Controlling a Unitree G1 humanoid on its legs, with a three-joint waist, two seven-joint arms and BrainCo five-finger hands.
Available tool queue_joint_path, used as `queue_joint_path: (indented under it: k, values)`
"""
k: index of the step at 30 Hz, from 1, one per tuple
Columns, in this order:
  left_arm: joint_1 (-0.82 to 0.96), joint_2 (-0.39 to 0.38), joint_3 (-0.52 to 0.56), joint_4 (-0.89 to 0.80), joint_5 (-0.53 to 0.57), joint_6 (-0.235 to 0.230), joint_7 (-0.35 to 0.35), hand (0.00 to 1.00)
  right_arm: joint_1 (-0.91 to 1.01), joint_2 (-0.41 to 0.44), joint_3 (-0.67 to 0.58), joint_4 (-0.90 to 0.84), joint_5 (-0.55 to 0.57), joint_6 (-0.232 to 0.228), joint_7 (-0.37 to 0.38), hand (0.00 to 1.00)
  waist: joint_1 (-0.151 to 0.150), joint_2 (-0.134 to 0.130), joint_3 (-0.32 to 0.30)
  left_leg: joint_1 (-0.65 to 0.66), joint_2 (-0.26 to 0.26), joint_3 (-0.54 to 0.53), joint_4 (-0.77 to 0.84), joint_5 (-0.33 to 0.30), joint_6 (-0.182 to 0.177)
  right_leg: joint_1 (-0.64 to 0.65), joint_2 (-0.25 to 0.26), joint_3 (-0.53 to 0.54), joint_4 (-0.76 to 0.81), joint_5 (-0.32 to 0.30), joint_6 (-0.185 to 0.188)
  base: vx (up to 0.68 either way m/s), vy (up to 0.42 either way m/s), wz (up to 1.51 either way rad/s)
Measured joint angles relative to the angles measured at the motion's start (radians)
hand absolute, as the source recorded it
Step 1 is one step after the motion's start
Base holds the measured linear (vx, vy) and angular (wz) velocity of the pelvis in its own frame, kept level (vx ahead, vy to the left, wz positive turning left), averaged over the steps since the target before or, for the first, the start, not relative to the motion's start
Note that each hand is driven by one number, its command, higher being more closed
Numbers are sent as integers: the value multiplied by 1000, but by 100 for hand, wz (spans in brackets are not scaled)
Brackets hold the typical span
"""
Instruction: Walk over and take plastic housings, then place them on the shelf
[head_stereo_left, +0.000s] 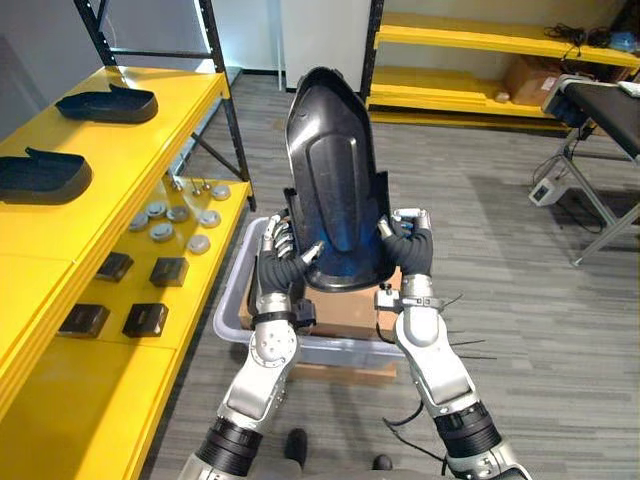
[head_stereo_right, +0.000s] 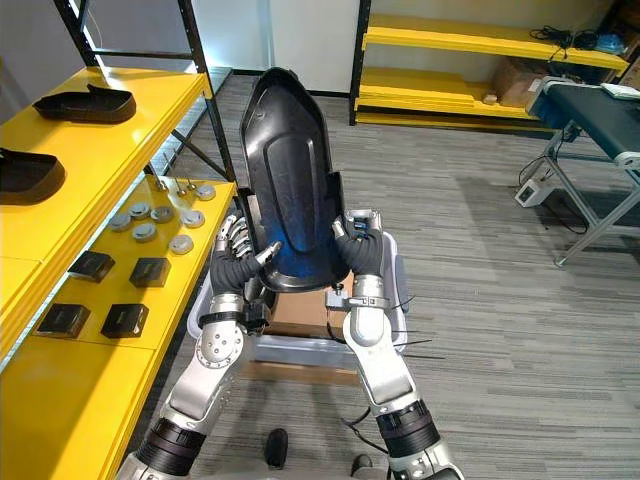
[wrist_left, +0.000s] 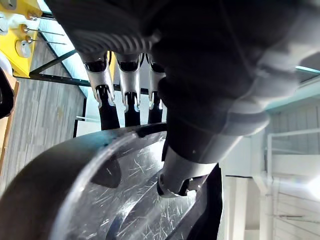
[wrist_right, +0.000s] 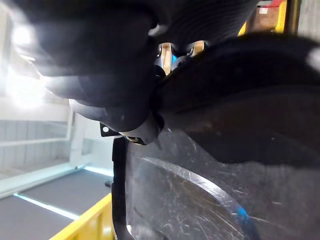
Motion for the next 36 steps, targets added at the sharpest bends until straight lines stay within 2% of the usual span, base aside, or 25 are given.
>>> queue_joint_path:
  k: [10,13,14,17,19,26,28,31,36]
  values:
    - [16,2,47,0,2,11,-12,100,0,-22,34,0,27,-37,90,0,-16,6,-22,1,3,3,-6,-5,-5,1,-1,1,0,3,-2,-6,-2,0]
    - [42,-5,51,0,3,11,-40,100,-14,-43,9,-20,49,-40,113,0,-16,7,-28,2,3,4,-6,-5,-5,2,-1,1,0,3,-2,0,0,0]
    - [54,-6,50,0,4,11,-50,100,-14,-52,-8,-65,64,-42,125,0,-16,9,-29,2,3,4,-6,-5,-5,2,-1,1,0,3,-2,0,0,0]
    - [79,-7,55,0,22,12,-63,100,-20,-60,-73,-164,103,-92,133,0,-17,10,-33,2,3,4,-6,-5,-5,3,0,0,0,3,-2,0,0,0]
    - [98,-23,70,0,43,13,-78,100,-21,-58,-160,-231,143,-136,129,0,-17,12,-35,2,3,4,-7,-5,-5,3,0,0,-1,3,-2,0,0,0]
    - [142,-49,162,-9,44,13,-75,100,38,-58,-452,-225,264,-200,117,0,-20,17,-39,4,3,6,-7,-6,-4,3,-1,-1,-1,-2,5,0,0,0]
    - [164,-52,192,-29,44,13,-74,100,81,-58,-527,-182,295,-209,101,0,-22,19,-41,3,3,6,-7,-6,-4,3,-1,-2,-2,-3,6,0,0,0]
    - [212,-54,236,-113,45,9,-75,100,181,-57,-635,-21,333,-207,83,0,-26,22,-43,-1,3,4,-7,-7,-4,2,-1,-4,-6,-3,6,0,0,0]
    - [274,-63,274,-199,63,-25,-81,100,280,-59,-724,431,386,-141,109,0,-27,38,-52,-8,2,-3,-7,-9,-5,2,-2,-6,-12,-4,8,0,0,3]
